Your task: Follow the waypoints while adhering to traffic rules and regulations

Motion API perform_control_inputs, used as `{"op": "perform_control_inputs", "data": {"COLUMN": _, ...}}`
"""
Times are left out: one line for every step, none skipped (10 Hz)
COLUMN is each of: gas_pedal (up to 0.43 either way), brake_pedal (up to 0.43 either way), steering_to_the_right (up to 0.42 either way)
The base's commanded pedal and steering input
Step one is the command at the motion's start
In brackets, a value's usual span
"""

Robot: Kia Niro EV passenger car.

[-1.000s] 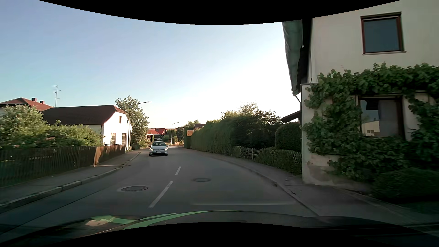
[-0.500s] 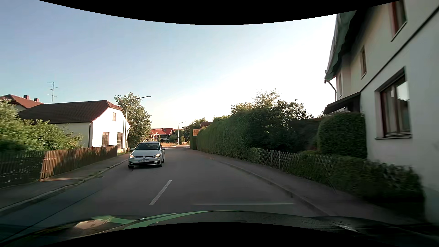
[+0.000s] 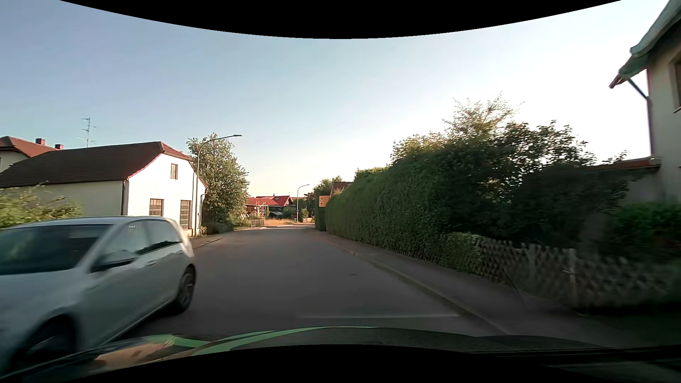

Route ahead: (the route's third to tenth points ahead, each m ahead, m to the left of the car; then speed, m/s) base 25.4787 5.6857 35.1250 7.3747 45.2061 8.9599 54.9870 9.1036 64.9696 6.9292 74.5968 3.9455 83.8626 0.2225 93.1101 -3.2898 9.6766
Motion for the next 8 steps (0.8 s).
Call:
{"op": "perform_control_inputs", "data": {"gas_pedal": 0.228, "brake_pedal": 0.0, "steering_to_the_right": -0.083}}
{"op": "perform_control_inputs", "data": {"gas_pedal": 0.228, "brake_pedal": 0.0, "steering_to_the_right": -0.083}}
{"op": "perform_control_inputs", "data": {"gas_pedal": 0.228, "brake_pedal": 0.0, "steering_to_the_right": -0.083}}
{"op": "perform_control_inputs", "data": {"gas_pedal": 0.228, "brake_pedal": 0.0, "steering_to_the_right": -0.082}}
{"op": "perform_control_inputs", "data": {"gas_pedal": 0.228, "brake_pedal": 0.0, "steering_to_the_right": -0.078}}
{"op": "perform_control_inputs", "data": {"gas_pedal": 0.22, "brake_pedal": 0.0, "steering_to_the_right": -0.073}}
{"op": "perform_control_inputs", "data": {"gas_pedal": 0.209, "brake_pedal": 0.0, "steering_to_the_right": -0.072}}
{"op": "perform_control_inputs", "data": {"gas_pedal": 0.197, "brake_pedal": 0.0, "steering_to_the_right": -0.071}}
